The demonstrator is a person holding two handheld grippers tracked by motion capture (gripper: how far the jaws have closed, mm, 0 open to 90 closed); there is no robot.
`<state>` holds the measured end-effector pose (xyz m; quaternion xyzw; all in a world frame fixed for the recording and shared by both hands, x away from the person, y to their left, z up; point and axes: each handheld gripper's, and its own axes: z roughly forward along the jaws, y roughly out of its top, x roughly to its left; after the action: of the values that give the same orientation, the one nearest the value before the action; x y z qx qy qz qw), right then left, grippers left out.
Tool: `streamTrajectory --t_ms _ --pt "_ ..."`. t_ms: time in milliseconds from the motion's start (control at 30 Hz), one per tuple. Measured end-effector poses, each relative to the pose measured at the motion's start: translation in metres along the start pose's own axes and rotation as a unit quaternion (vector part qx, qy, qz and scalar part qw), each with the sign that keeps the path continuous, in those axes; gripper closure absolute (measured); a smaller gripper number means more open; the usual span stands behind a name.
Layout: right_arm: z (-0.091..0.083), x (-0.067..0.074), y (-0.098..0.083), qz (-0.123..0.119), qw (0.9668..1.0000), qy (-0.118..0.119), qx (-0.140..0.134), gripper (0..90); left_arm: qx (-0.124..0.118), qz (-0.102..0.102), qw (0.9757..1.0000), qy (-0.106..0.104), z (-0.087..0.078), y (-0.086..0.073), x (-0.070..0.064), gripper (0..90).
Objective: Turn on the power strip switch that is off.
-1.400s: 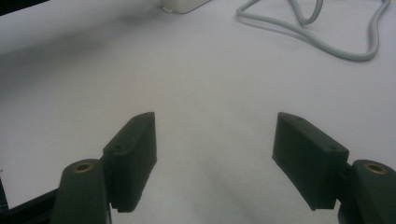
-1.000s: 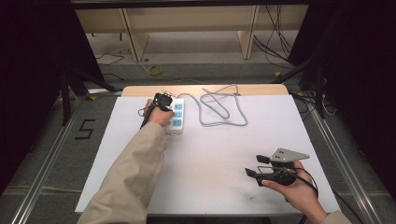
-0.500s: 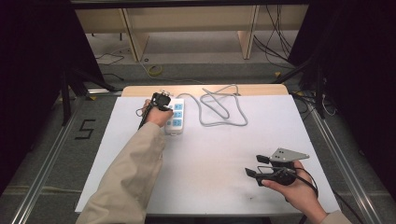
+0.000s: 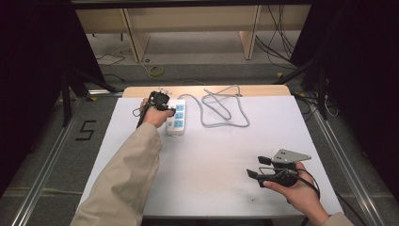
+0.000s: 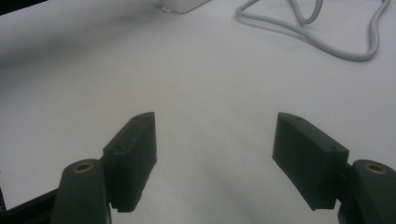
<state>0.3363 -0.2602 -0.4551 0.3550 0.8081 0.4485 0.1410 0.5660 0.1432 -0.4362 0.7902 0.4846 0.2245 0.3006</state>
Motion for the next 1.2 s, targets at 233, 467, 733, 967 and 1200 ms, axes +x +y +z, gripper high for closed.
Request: streamTrajectory --t_ms 233,467,733,967,1200 --pt "-0.001 0.0 0.0 0.0 1.0 -0.002 0.001 30.7 -0.008 -0.001 1.0 -0.004 -0.011 0.0 -0.002 43.8" --pt "0.001 0.001 0.0 -0.001 1.0 0.0 0.003 30.7 -0.018 -0.015 0.9997 -0.011 -0.025 -0.004 -0.002 35.6" --pt "0.0 0.0 0.0 -0.001 1.0 -0.003 0.002 30.7 -0.029 0.001 0.9991 -0.03 -0.037 -0.015 -0.007 33.4" --pt "0.001 0.0 0.0 -0.001 1.0 -0.002 0.005 30.7 -0.032 0.028 0.9984 -0.039 -0.05 -0.025 -0.014 31.6" --pt "0.0 -0.001 0.0 -0.001 1.0 -0.004 0.005 30.6 -0.037 0.053 0.9963 -0.056 -0.065 -0.035 -0.024 29.2"
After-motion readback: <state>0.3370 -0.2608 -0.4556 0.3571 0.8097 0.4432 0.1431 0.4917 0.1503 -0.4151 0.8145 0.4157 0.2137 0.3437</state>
